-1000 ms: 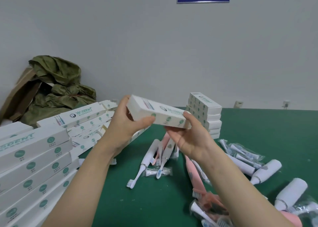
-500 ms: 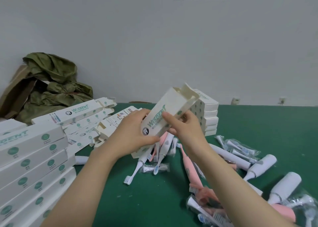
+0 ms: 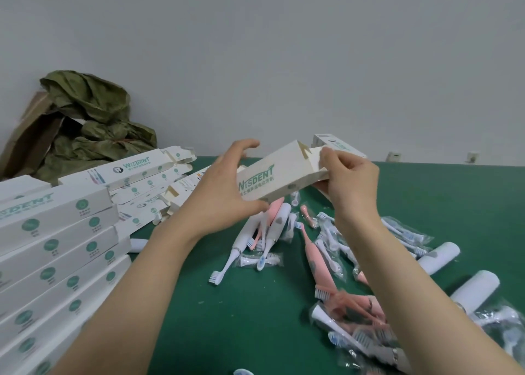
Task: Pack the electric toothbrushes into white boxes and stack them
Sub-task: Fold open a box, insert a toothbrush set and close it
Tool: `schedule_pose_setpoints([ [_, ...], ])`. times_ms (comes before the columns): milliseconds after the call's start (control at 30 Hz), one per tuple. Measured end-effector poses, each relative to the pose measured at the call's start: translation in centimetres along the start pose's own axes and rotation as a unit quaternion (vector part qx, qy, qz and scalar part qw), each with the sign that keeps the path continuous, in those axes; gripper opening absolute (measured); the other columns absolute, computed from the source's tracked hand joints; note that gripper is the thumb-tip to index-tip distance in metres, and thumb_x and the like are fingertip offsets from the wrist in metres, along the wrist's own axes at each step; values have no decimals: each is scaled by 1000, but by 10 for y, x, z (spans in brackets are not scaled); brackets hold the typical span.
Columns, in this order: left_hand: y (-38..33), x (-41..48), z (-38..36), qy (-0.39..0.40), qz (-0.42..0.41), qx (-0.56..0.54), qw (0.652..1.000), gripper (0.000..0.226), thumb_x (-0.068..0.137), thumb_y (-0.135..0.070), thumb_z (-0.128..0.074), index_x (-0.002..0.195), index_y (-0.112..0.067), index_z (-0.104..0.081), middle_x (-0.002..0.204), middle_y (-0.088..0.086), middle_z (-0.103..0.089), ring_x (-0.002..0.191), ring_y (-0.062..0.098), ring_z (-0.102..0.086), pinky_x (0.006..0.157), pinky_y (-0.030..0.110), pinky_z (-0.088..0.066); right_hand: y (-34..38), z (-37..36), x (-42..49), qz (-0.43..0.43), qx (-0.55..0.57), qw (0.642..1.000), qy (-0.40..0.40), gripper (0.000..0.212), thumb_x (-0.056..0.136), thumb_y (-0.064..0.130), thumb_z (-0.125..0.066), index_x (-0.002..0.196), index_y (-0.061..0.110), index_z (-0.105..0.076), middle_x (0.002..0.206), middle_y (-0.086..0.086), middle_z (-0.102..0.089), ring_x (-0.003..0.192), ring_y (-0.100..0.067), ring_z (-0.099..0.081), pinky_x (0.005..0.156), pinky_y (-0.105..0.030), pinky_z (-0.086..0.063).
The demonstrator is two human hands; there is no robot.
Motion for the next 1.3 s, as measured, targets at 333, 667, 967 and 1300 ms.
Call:
schedule_pose_setpoints([
  [333,-38,-8,-3,-23,-110,34,993,12,92,-39,-42,99,-39,-51,138,-6,-39,125,5,-39,96,27,-38,-8,-15,-13,95,-148,980,89,32,90,20,-53,76,-7,-61,69,-27,-55,60,-35,-48,63,-46,-50],
  [667,-27,-6,-4,-2,-48,87,995,34,83,-56,-45,109,-35,-52,109,-13,-56,95,7,-50,83,36,-44,-9,-16,-13,5,-71,992,100,26,92,12,-52,68,16,-62,56,9,-55,53,-6,-52,53,-20,-50],
  [967,-20,-5,12,-3,-77,63,995,56,67,-47,-74,119,-36,-56,106,-13,-59,88,-3,-48,73,4,-33,-10,-18,-11,-75,75,970,218,25,101,16,-43,90,6,-64,77,-6,-67,63,-11,-64,55,-17,-51],
  [1300,-1,-5,29,-128,10,93,987,42,74,-35,-67,115,-31,-59,75,-19,-46,78,16,-45,68,31,-40,-50,-39,36,-96,-467,854,210,18,89,3,-45,79,-3,-59,69,-12,-60,55,-21,-56,55,-23,-52],
])
Point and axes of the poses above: each hand's wrist, its own x-axis towards the middle knuckle, its own z-axis out of the back of the hand, y = z × x, the point moved 1 cm from there along x, towards the middle knuckle
